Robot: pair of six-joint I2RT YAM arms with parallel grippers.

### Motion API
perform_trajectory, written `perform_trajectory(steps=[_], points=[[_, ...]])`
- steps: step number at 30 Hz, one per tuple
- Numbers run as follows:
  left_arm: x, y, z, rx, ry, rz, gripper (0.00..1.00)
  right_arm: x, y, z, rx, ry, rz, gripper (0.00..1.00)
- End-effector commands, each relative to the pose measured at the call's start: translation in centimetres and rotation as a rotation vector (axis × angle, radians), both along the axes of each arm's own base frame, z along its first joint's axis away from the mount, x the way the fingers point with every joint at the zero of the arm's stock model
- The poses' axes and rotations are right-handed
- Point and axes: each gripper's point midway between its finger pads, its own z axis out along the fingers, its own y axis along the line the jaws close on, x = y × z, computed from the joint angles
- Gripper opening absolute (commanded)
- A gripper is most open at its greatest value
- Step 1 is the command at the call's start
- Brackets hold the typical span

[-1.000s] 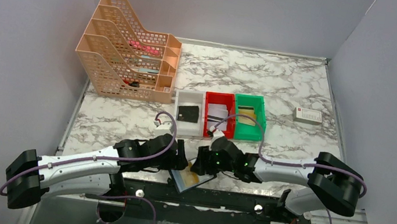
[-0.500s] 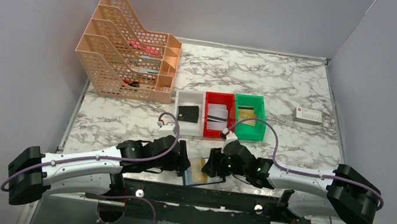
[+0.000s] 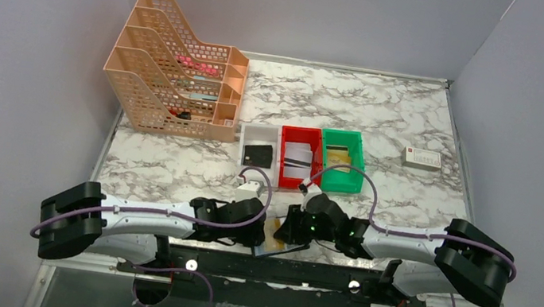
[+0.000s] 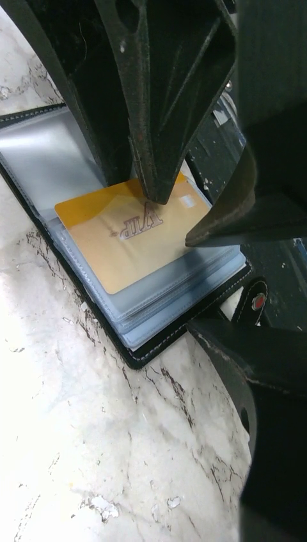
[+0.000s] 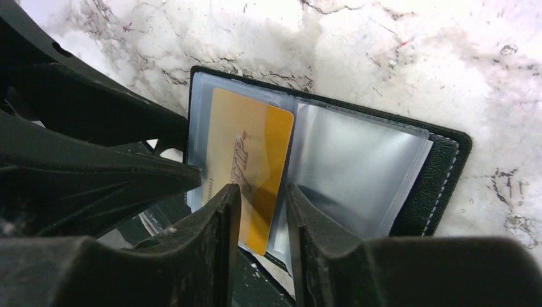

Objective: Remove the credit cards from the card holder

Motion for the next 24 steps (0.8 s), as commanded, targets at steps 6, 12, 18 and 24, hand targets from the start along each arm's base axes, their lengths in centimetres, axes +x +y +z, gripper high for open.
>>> perform_trajectory(steps=[6,12,18,24], points=[[0.5,-0.8,-0.4,0.015,-0.036,0.005,0.40,-1.5,-1.3,-1.2,0.000,0.084,-0.026,0.18],[0.6,-0.3,-0.2,0.008,-0.052,0.019,0.33,-1.0,-1.6,0.1,0.020,0.048,-0.052,0.02],[0.7,0.2,-0.5,0.013,-0.057,0.035,0.29,0.1,-3.5,-0.2,-0.051,0.008,-0.107,0.03],[0.8,0.2,-1.0,0.038,-0.052,0.030,0.28,0.2,-4.8,-0.8,-0.089,0.004,-0.120,0.04]])
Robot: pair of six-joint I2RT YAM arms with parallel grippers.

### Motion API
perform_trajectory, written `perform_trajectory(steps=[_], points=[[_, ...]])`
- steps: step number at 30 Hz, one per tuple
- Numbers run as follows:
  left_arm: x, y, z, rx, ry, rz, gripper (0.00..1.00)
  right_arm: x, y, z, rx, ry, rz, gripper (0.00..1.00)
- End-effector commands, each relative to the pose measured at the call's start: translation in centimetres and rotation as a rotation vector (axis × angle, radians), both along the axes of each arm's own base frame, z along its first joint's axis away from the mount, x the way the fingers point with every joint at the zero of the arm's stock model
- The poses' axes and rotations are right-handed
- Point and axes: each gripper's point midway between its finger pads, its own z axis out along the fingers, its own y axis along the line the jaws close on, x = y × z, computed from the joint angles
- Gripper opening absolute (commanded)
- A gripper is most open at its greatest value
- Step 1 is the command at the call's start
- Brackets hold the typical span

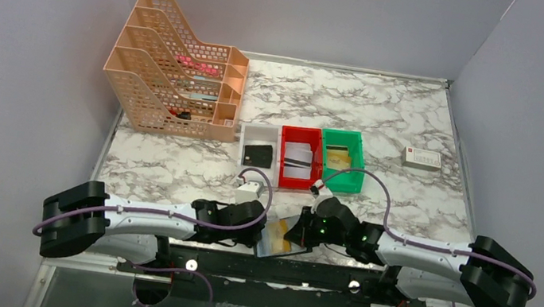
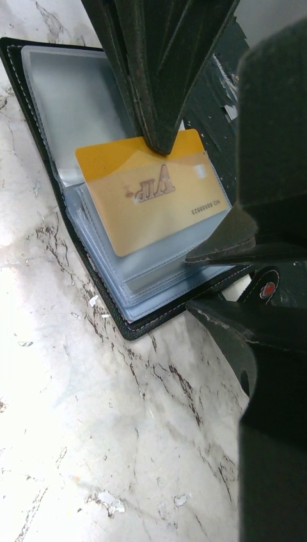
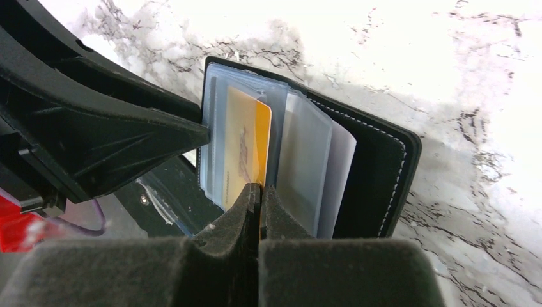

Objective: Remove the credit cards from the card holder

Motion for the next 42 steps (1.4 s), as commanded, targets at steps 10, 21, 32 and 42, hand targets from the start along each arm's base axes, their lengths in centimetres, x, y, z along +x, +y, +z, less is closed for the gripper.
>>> perform_trajectory(steps=[10,21,32,42], points=[[0.5,-0.6,-0.7,0.049,-0.014,-0.012,0.27,2.7,-6.5,-1.6,-0.267,-0.094,-0.183,0.05],[1.6,-2.1,2.7,-0.027,-0.081,-0.015,0.52,1.6,-4.4,-1.2,-0.147,-0.057,-0.128,0.05],[1.2,-4.5,2.9,0.020,-0.091,-0.163,0.63,1.2,-2.6,-1.9,-0.117,-0.017,-0.072,0.05],[0.5,0.2,-2.6,0.342,0.008,-0.105,0.57,2.1,-4.9,-1.0,-0.169,-0.083,-0.142,0.06]])
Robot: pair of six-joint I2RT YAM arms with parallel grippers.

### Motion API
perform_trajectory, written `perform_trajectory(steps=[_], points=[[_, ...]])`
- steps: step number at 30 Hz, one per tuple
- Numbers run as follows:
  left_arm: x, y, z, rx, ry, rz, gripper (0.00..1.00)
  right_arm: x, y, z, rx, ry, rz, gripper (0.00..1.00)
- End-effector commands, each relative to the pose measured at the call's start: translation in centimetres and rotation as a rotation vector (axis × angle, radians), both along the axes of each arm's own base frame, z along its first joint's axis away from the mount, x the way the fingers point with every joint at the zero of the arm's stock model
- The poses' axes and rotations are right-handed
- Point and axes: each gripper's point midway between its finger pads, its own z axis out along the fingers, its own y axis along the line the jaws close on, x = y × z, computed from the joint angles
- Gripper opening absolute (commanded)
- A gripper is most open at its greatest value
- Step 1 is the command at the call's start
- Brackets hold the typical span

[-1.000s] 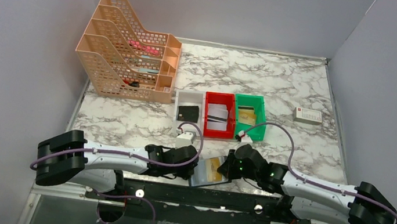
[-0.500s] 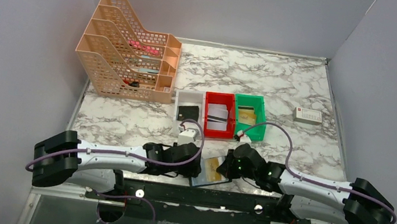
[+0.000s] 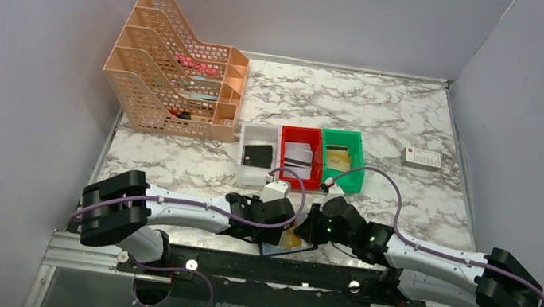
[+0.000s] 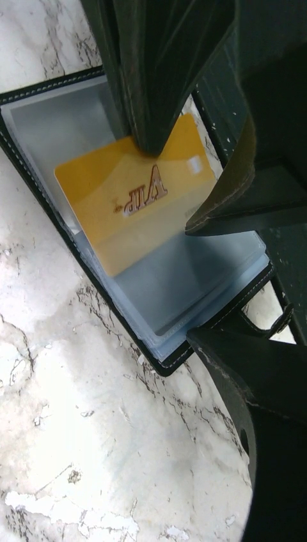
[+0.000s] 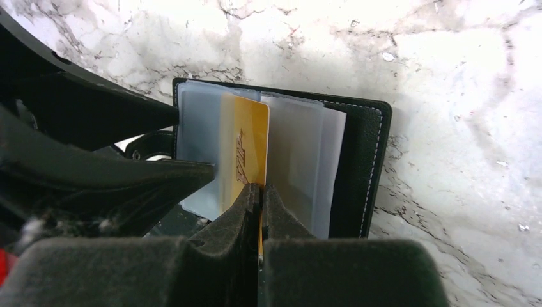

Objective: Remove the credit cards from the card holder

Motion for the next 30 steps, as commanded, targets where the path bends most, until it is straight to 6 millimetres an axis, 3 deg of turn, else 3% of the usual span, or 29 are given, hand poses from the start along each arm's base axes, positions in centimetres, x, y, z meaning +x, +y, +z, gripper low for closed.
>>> perform_trajectory(steps=[1,10,21,30], points=[[-0.8,3.6,-2.9,0.181,0.036,0.022,0.56,0.6,-2.6,-0.9,-0.095,-0.038,-0.060,0.06],[-0.7,3.9,-3.0,0.193,0.032,0.022,0.53,0.7,-3.5,-0.8,-0.112,-0.047,-0.076,0.08],[-0.2,3.2,-1.8,0.148,0.001,0.028,0.52,-1.4,1.2,-0.4,0.047,0.022,0.129,0.19],[-0.4,3.3,-1.5,0.127,0.001,0.032,0.52,-1.5,1.9,-1.0,0.043,0.047,0.145,0.28]])
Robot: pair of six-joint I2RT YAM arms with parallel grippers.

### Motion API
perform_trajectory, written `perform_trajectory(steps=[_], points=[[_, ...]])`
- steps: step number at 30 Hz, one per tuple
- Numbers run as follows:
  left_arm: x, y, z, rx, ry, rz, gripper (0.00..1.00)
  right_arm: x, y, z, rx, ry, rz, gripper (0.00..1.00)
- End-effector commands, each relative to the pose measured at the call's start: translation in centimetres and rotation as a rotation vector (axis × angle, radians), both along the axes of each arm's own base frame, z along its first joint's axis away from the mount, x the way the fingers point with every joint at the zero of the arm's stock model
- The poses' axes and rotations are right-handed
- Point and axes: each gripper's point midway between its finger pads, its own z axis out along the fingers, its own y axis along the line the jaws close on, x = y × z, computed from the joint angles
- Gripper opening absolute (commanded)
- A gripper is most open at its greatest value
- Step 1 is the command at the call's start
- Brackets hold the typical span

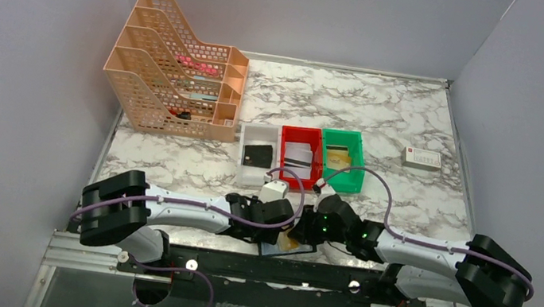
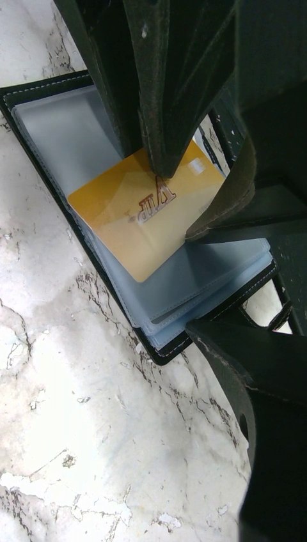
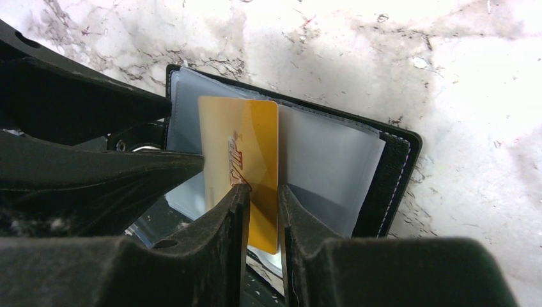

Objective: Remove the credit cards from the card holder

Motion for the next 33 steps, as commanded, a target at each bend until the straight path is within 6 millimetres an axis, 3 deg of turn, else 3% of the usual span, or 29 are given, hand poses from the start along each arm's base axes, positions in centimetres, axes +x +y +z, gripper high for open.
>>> perform_trajectory(steps=[1,9,23,26,28,30,33], points=[[-0.5,2.8,-1.3,0.088,0.008,0.017,0.52,-0.6,0.8,0.4,0.032,0.013,0.045,0.29],[-0.3,2.7,-1.2,0.090,0.000,0.017,0.52,-0.5,0.3,0.5,0.026,0.003,0.030,0.38],[-0.4,2.7,-1.1,0.076,-0.002,0.018,0.52,-0.7,0.7,0.4,0.036,0.018,0.044,0.45],[-0.4,2.7,-0.9,0.073,-0.005,0.019,0.52,-0.9,1.0,0.8,0.065,0.019,0.053,0.41],[-0.3,2.7,-0.9,0.071,-0.007,0.021,0.52,-0.8,0.9,0.9,0.072,0.016,0.038,0.29],[-0.3,2.6,-0.8,0.069,-0.007,0.023,0.52,-0.2,0.2,0.7,0.040,0.002,-0.007,0.20],[-0.3,2.7,-0.8,0.066,-0.008,0.027,0.52,0.9,-1.3,0.5,-0.023,-0.032,-0.082,0.15]])
